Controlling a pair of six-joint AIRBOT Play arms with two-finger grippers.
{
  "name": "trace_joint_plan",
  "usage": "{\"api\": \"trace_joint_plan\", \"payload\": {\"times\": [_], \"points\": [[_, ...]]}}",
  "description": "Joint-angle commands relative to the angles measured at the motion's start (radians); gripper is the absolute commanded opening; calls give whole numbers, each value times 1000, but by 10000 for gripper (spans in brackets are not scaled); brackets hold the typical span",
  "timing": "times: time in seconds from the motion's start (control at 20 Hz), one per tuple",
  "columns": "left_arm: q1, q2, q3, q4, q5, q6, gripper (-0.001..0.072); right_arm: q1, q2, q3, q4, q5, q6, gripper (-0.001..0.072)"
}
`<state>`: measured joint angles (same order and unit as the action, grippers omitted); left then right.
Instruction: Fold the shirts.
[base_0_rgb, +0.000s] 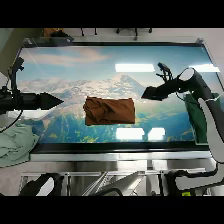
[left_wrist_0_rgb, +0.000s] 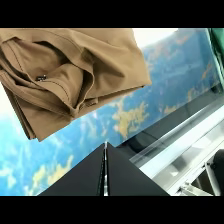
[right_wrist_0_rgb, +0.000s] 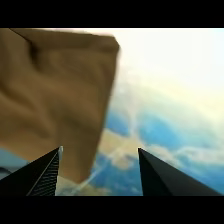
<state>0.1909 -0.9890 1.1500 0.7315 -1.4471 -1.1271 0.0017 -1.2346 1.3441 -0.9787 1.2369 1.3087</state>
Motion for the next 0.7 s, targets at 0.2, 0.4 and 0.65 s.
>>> {"api": "trace_joint_plan", "payload": {"times": [0.2,0.4,0.65], "points": [[2,39,-3,1,-5,0,17,5,-183,-89,303,-39,-164,637],[2,30,-4,2,-4,0,17,84,-262,-89,362,-92,-185,637],[2,30,-3,2,-5,1,17,132,-292,-87,441,-110,-237,307]]}}
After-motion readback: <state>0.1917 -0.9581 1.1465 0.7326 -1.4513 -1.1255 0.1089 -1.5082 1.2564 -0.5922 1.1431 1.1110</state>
